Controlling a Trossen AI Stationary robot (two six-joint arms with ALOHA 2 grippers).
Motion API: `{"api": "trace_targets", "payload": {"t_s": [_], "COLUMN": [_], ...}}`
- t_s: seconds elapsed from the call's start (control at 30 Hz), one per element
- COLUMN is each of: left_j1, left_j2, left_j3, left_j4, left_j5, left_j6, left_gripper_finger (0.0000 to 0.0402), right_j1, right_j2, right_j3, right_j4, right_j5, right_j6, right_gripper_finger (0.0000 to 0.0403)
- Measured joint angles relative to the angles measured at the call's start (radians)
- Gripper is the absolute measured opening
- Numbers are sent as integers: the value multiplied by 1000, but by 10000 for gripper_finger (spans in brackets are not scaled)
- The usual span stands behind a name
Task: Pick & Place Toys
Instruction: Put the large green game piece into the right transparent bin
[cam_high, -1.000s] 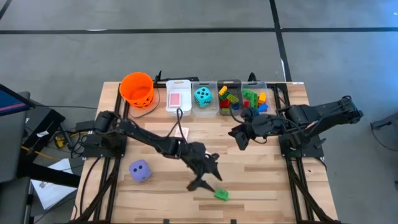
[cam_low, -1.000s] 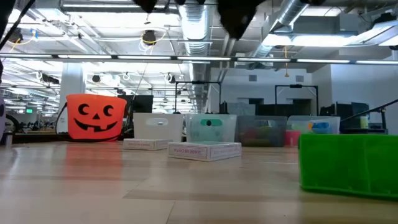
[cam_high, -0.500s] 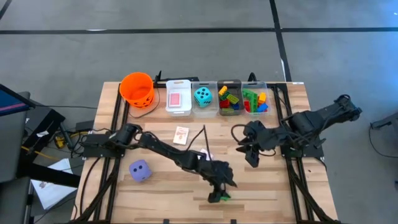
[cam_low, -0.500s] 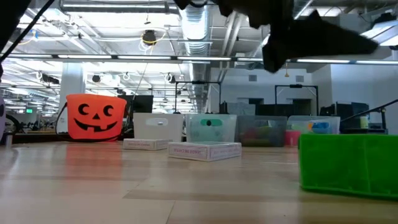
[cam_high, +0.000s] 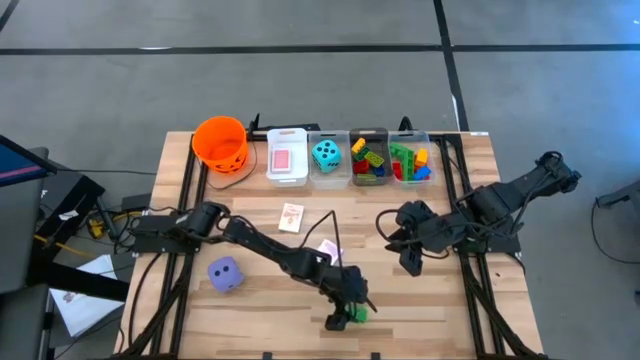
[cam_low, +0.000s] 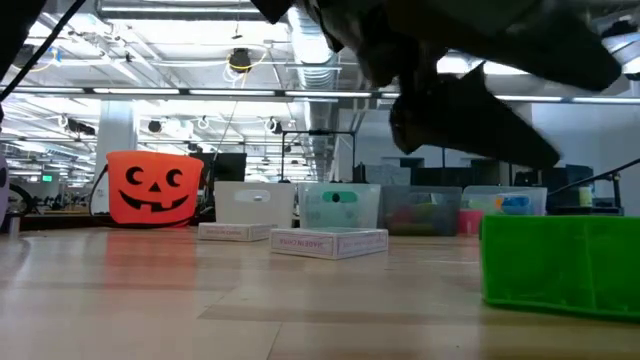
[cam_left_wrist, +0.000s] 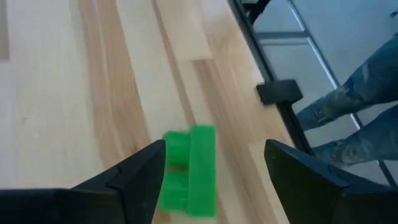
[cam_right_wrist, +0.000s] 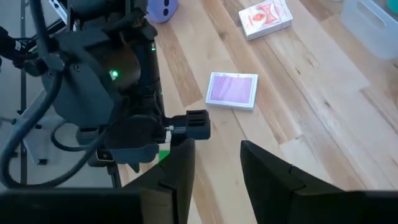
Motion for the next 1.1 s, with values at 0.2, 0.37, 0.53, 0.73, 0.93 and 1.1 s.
{"api": "trace_targets", "payload": {"t_s": [0.2, 0.37, 0.53, 0.73, 0.93, 1.1], "left_j1": [2, 1, -11, -19, -26, -28], "left_j2": [41, 74, 92, 83, 80, 80], "left_j3": [-2, -1, -7, -41, -61, -61], "left_j4": [5, 44, 31, 40, 44, 36], "left_j5": [0, 0, -2, -8, -17, -22], "left_j6": [1, -2, -3, -8, -9, -12], "left_gripper_finger": [279, 282, 282, 282, 258, 185], "right_j1": [0, 0, 0, 0, 0, 0], "right_j2": [0, 0, 1, 1, 1, 1], "right_j3": [0, 0, 0, 0, 0, 0], "right_j4": [-4, -16, -25, -27, -27, -27], "right_j5": [0, 0, 0, 0, 0, 0], "right_j6": [0, 1, 1, 1, 1, 13], "right_gripper_finger": [125, 125, 125, 125, 125, 125]}}
